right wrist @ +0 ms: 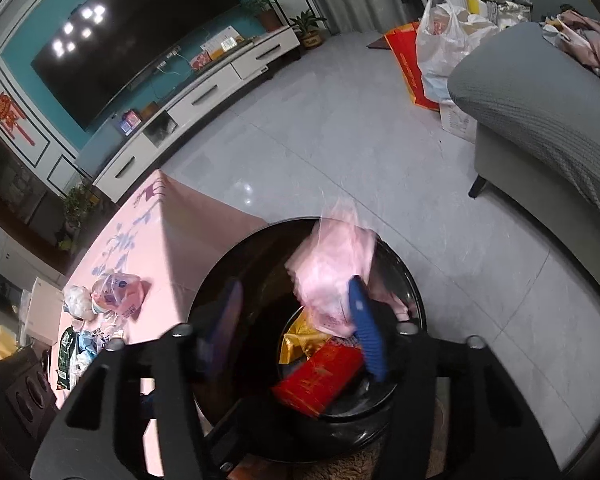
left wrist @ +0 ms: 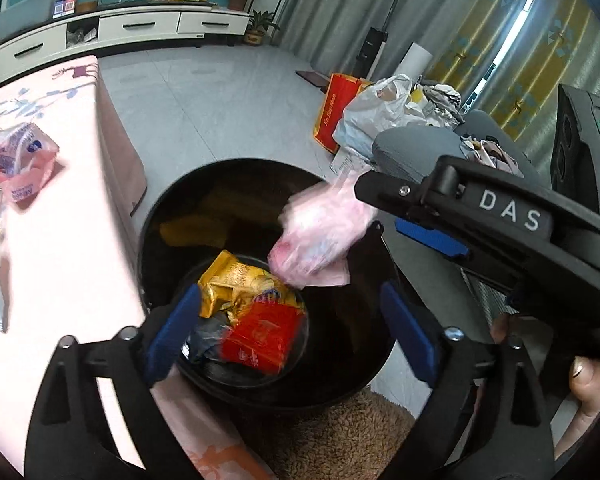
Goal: Collect trash
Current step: 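Carry the red box and pink bag over the bin and release both, then move both grippers back over the table toward the remaining trash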
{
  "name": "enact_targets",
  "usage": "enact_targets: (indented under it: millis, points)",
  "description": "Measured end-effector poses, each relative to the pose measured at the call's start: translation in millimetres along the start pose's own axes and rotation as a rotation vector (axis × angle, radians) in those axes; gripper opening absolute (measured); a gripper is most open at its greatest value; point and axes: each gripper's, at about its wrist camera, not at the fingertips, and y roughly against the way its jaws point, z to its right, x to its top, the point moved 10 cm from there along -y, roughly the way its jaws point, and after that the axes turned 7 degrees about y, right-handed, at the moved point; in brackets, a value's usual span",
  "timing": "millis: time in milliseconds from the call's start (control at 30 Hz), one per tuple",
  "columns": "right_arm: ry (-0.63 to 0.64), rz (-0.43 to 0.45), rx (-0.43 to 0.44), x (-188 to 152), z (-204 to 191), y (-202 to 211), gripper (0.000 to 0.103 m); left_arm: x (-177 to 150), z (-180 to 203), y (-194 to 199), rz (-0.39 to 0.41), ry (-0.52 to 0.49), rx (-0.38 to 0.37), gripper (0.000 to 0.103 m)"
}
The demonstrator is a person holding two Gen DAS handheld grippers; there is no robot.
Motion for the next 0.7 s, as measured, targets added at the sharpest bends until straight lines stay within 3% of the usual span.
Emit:
enact_targets:
  millis: [67, 233, 433, 700]
  points:
    - [0.001, 0.014, 0.006, 2, -2, 2, 0.077, 3, -2, 8, 0.023, 0.0, 0.006, 0.096]
    - [0.01, 0.041, 0.038, 5, -15, 8, 0.09, 8, -24, 35, 0.079, 0.026, 0.044, 0.1]
    - [0.063, 0.081, 0.045, 8, -42, 14, 0.098, 21, -67, 84, 0.176, 0.072, 0.141, 0.1]
    - [0.209, 0.126, 0.092, 1, -104, 9, 0.099, 31, -138, 153, 0.269, 0.134, 0.317, 0.1]
